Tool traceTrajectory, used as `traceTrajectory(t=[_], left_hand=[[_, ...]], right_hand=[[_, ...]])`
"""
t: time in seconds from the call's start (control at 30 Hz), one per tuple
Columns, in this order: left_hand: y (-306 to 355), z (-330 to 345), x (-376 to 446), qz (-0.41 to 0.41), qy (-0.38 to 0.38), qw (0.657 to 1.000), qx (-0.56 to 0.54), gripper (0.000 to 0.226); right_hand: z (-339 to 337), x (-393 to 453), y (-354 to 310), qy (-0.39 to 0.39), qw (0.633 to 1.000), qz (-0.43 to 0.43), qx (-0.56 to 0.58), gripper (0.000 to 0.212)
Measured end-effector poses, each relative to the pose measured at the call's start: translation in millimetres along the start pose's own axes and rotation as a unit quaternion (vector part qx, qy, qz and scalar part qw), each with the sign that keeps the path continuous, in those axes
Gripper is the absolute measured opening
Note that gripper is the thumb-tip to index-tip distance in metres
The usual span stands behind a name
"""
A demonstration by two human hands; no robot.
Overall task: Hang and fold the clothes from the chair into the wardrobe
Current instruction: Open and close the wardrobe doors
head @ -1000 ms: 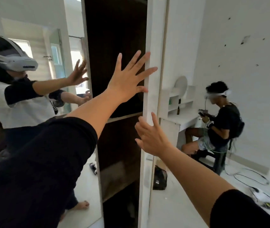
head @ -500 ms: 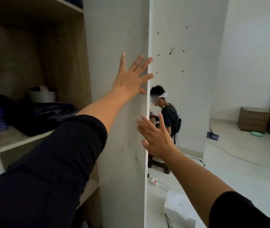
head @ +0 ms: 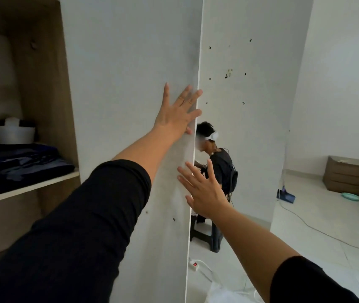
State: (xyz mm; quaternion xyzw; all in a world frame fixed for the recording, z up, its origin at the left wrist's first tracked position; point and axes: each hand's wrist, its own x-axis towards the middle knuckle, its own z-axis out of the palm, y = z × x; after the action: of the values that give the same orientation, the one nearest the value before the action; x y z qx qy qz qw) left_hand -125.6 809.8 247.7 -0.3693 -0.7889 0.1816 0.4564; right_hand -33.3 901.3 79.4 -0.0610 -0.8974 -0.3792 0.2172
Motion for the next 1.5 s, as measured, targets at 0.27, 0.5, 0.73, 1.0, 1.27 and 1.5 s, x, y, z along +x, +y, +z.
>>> traceTrajectory(t=[0.27,0.5,0.73,1.0,1.27,1.5], left_hand=[[12.8,28.8,31.6,-0.011,-0.003,0.999,-0.039,0.063],[-5.0,45.2,-13.3,-0.104,-0.038,0.988,-0.104,0.085],[-71.5,59.2,-154.8,-0.266,-0.199,0.942,-0.047,0.106],[-144.0,-8.0,-313.1,-0.403,-0.29,0.868,0.003,0.112],[-185.3,-122.6,-464.8,-0.522,-0.328,0.783,0.08,0.111],[-172.0,-246.0,-612.6,-0.63,-0.39,0.651,0.165,0.113]], right_hand=[[48.7,23.0,23.1,0.047,0.999,-0.019,0.016,0.06],[38.0,30.4,5.1,0.115,0.993,-0.018,0.025,0.058],[-22.5,70.2,5.7,0.109,0.988,-0.014,0.111,0.063],[-122.8,99.8,-52.6,0.151,0.964,-0.009,0.22,0.063],[-251.4,83.1,-166.6,0.212,0.91,-0.141,0.327,0.063],[-375.0,24.2,-275.1,0.268,0.819,-0.269,0.43,0.064]])
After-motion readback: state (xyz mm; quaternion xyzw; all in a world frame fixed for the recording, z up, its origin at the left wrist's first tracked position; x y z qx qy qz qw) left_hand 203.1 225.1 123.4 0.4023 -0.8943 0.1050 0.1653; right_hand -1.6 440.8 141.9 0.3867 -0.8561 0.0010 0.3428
